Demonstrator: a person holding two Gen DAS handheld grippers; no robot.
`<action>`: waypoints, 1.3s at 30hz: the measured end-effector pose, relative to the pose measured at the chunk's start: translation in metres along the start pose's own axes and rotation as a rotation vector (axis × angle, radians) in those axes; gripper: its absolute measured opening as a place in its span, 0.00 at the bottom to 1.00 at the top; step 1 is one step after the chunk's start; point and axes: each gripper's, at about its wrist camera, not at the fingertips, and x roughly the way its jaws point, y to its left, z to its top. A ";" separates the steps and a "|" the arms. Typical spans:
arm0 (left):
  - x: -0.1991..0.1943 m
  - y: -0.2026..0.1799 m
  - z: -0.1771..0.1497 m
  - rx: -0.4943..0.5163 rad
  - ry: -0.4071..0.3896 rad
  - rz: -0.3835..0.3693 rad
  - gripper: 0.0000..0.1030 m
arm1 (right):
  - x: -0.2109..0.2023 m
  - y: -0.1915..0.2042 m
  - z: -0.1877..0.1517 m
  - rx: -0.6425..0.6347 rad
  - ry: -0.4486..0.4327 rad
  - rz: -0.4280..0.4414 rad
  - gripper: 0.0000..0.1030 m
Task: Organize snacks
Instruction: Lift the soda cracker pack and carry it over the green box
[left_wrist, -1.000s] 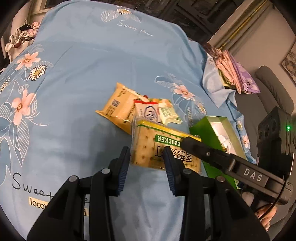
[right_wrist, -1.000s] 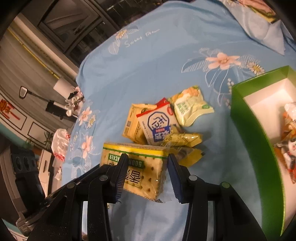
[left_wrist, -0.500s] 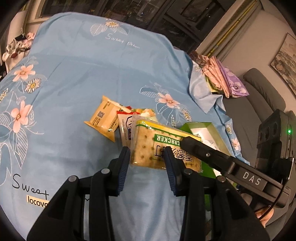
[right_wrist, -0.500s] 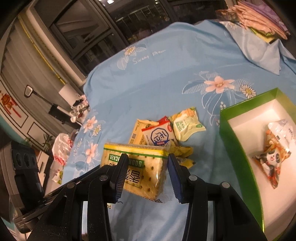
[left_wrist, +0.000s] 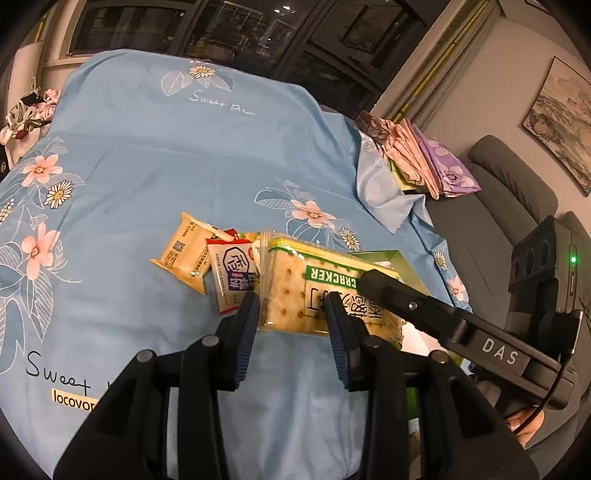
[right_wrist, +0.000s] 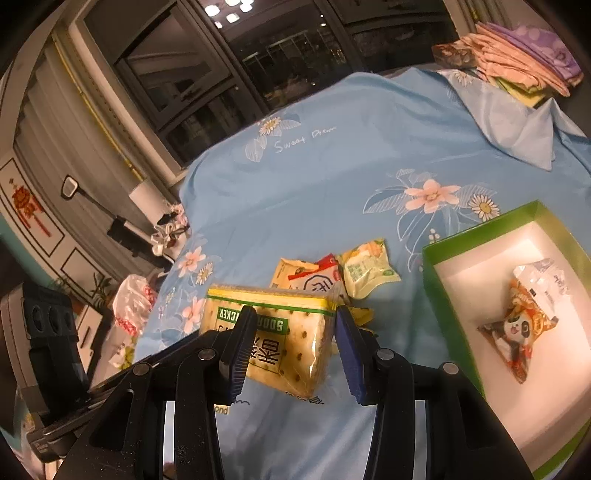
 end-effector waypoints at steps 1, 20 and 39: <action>0.000 0.000 0.000 0.000 0.000 -0.002 0.35 | -0.001 0.000 0.000 -0.002 -0.001 0.000 0.45; -0.002 -0.010 0.002 0.003 0.000 -0.032 0.35 | -0.013 -0.003 0.002 -0.017 -0.024 -0.009 0.45; 0.028 -0.067 0.013 0.067 0.009 -0.074 0.35 | -0.047 -0.052 0.018 0.049 -0.080 -0.005 0.45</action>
